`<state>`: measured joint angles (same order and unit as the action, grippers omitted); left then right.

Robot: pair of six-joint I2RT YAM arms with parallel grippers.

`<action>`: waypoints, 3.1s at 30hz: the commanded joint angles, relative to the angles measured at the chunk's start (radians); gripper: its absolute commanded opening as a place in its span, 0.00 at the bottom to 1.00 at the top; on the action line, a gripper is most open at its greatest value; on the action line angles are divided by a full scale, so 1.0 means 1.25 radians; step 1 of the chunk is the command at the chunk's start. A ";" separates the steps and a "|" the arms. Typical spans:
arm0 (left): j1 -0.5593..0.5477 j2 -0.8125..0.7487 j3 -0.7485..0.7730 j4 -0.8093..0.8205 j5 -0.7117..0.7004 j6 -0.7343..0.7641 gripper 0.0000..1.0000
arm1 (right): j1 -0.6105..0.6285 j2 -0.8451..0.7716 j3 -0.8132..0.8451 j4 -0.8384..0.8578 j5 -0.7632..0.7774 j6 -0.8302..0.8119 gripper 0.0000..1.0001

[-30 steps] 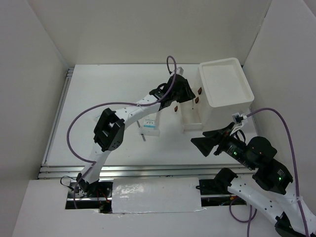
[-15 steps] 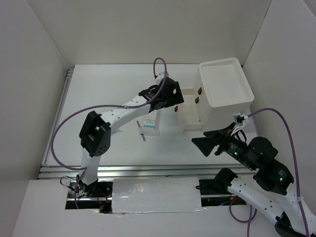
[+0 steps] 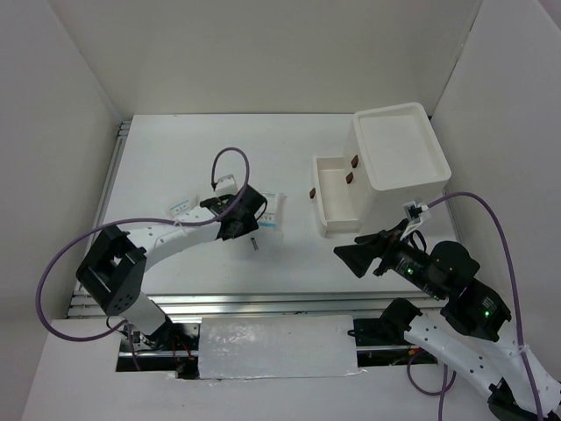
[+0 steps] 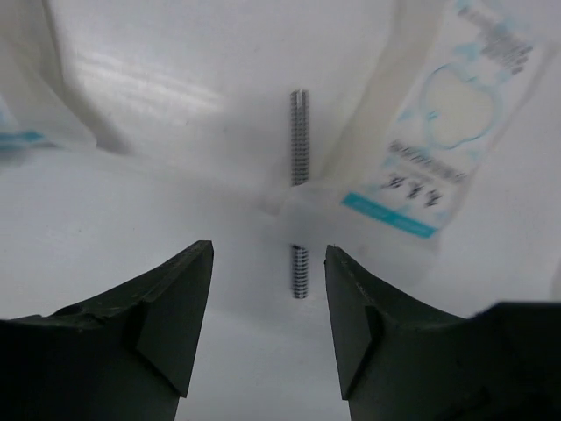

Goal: Organize the makeup

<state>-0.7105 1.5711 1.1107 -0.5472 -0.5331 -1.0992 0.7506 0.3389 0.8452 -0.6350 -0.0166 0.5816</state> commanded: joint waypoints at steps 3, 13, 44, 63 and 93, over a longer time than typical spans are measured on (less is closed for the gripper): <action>-0.013 -0.050 -0.141 0.115 0.070 -0.013 0.64 | 0.006 0.001 -0.013 0.049 -0.012 0.012 1.00; -0.030 0.003 -0.165 0.194 0.132 -0.003 0.64 | 0.006 0.012 -0.024 0.061 -0.019 0.015 1.00; -0.050 -0.031 -0.047 -0.199 -0.154 -0.214 0.00 | 0.005 -0.001 -0.004 0.042 -0.001 0.001 1.00; -0.088 0.233 0.316 0.573 0.477 0.169 0.00 | 0.005 -0.013 0.044 0.011 0.012 0.005 1.00; -0.072 0.338 0.424 0.144 0.050 -0.004 0.08 | 0.006 -0.048 0.050 -0.023 0.066 -0.014 1.00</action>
<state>-0.8074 2.0464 1.6196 -0.2035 -0.2611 -1.0363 0.7506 0.2810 0.9207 -0.6788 0.0574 0.5785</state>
